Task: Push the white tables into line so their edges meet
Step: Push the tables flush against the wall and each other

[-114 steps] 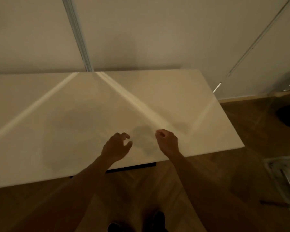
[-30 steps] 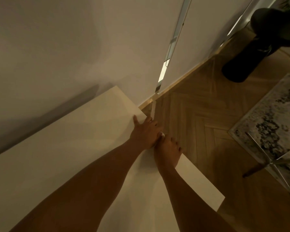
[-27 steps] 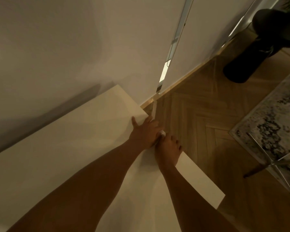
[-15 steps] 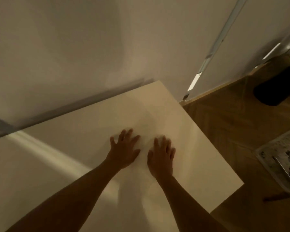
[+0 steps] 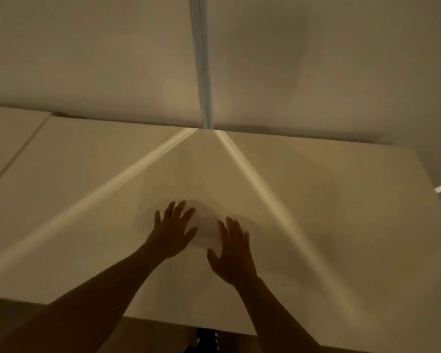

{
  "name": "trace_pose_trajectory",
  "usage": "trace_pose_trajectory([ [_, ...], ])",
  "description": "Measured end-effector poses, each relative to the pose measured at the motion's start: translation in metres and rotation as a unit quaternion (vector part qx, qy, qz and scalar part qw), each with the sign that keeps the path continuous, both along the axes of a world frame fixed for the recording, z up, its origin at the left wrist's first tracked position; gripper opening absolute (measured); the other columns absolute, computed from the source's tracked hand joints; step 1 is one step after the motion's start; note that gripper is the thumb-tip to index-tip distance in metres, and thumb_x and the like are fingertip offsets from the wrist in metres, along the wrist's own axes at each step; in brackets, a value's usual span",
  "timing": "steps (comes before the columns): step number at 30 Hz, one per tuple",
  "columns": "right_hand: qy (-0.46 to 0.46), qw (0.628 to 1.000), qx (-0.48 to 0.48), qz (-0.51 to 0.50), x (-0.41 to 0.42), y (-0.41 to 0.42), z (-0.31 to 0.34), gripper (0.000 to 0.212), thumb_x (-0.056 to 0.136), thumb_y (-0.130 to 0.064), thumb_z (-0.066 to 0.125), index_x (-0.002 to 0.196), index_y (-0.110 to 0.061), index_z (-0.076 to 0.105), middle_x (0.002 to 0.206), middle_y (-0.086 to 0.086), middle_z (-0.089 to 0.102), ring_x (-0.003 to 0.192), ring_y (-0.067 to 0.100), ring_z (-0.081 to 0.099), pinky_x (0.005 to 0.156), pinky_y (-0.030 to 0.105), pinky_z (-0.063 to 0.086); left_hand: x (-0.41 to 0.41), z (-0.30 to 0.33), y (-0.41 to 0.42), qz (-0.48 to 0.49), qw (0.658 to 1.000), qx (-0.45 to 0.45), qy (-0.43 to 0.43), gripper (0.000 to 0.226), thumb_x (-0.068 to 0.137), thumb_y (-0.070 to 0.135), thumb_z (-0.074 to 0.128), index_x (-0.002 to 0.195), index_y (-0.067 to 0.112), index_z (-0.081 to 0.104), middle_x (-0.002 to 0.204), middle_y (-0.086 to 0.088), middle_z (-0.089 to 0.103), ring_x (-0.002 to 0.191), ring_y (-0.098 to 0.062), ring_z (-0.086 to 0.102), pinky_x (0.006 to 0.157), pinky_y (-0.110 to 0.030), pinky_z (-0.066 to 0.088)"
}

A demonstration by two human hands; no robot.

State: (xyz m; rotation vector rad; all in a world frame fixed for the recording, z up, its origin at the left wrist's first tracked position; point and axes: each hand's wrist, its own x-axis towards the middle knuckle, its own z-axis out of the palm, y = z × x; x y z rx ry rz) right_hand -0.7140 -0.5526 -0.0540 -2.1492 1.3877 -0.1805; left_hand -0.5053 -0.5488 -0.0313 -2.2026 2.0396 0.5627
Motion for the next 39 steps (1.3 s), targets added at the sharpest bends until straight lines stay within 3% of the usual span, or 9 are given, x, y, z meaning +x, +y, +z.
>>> trace_pose_trajectory([
  [3,-0.008,0.998,-0.009,0.054,0.043,0.020,-0.002,0.084,0.094,-0.054,0.043,0.160,-0.021,0.004,0.169,0.007,0.003,0.155,0.026,-0.009,0.125,0.051,0.003,0.036,0.002,0.044,0.067,0.998,0.000,0.005,0.075,0.098,0.067,0.026,0.161,0.029,0.015,0.170,-0.001,0.001,0.156,-0.030,-0.003,0.121,-0.066,0.009],
  [5,-0.020,0.996,-0.013,0.087,0.072,0.036,-0.002,0.084,0.094,-0.058,0.042,0.160,-0.023,0.003,0.169,0.004,-0.002,0.154,0.024,-0.013,0.125,0.044,-0.005,0.060,0.000,0.073,0.086,0.996,-0.007,0.010,0.070,0.101,0.061,0.032,0.161,0.031,0.012,0.170,0.000,-0.002,0.156,-0.029,-0.006,0.121,-0.065,0.008],
  [13,0.007,0.984,-0.021,0.174,0.168,0.123,-0.013,0.087,0.094,-0.062,0.041,0.160,-0.023,0.000,0.169,0.006,-0.007,0.154,0.026,-0.016,0.124,0.045,-0.009,0.143,-0.005,0.187,0.145,0.989,-0.024,0.019,0.072,0.099,0.066,0.028,0.161,0.033,0.014,0.171,-0.001,0.000,0.156,-0.029,-0.005,0.121,-0.063,0.008],
  [16,0.013,0.981,-0.022,0.190,0.209,0.152,-0.007,0.085,0.095,-0.062,0.043,0.160,-0.023,0.005,0.169,0.006,-0.004,0.154,0.028,-0.012,0.124,0.042,-0.008,0.180,-0.004,0.224,0.153,0.988,-0.023,0.022,0.083,0.089,0.074,0.012,0.160,0.031,0.018,0.170,-0.003,0.008,0.156,-0.029,0.001,0.122,-0.060,0.012],
  [18,0.008,0.980,-0.029,0.194,0.239,0.168,-0.003,0.083,0.095,-0.063,0.043,0.160,-0.022,0.011,0.169,0.007,0.002,0.155,0.029,-0.007,0.125,0.044,-0.003,0.210,-0.009,0.248,0.145,0.989,-0.025,0.023,0.081,0.090,0.068,0.011,0.159,0.028,0.024,0.169,-0.005,0.014,0.156,-0.030,0.006,0.122,-0.059,0.018],
  [22,0.014,0.978,-0.061,0.197,0.299,0.197,-0.006,0.084,0.093,-0.065,0.043,0.160,-0.020,0.017,0.168,0.009,0.010,0.155,0.031,0.000,0.125,0.047,0.007,0.279,-0.015,0.284,0.100,0.994,-0.030,0.030,0.068,0.092,0.048,0.028,0.156,0.024,0.033,0.166,-0.009,0.024,0.154,-0.036,0.017,0.115,-0.066,0.028],
  [26,0.038,0.974,-0.071,0.212,0.371,0.214,-0.009,0.096,0.083,-0.076,0.019,0.160,-0.021,0.007,0.169,0.006,-0.001,0.154,0.027,-0.010,0.123,0.039,-0.005,0.351,-0.018,0.303,0.075,0.997,-0.018,-0.001,0.083,0.095,0.050,0.053,0.162,0.027,0.009,0.170,0.000,-0.003,0.156,-0.026,-0.009,0.123,-0.057,0.003],
  [34,0.068,0.955,-0.120,0.263,0.491,0.219,-0.013,0.090,0.096,-0.059,0.047,0.160,-0.016,0.002,0.169,0.005,-0.006,0.154,0.026,-0.013,0.123,0.040,-0.005,0.458,-0.030,0.306,0.048,0.998,-0.035,-0.019,0.091,0.096,0.063,0.047,0.162,0.023,-0.001,0.170,-0.004,-0.012,0.155,-0.028,-0.017,0.126,-0.054,0.001],
  [39,0.115,0.938,-0.133,0.299,0.517,0.206,-0.025,0.096,0.088,-0.070,0.032,0.160,-0.016,-0.001,0.169,0.006,-0.007,0.154,0.029,-0.014,0.125,0.045,-0.003,0.477,-0.054,0.308,-0.011,0.997,-0.059,-0.053,0.091,0.091,0.067,0.024,0.162,0.018,-0.007,0.169,-0.010,-0.015,0.153,-0.034,-0.019,0.126,-0.052,-0.001],
])
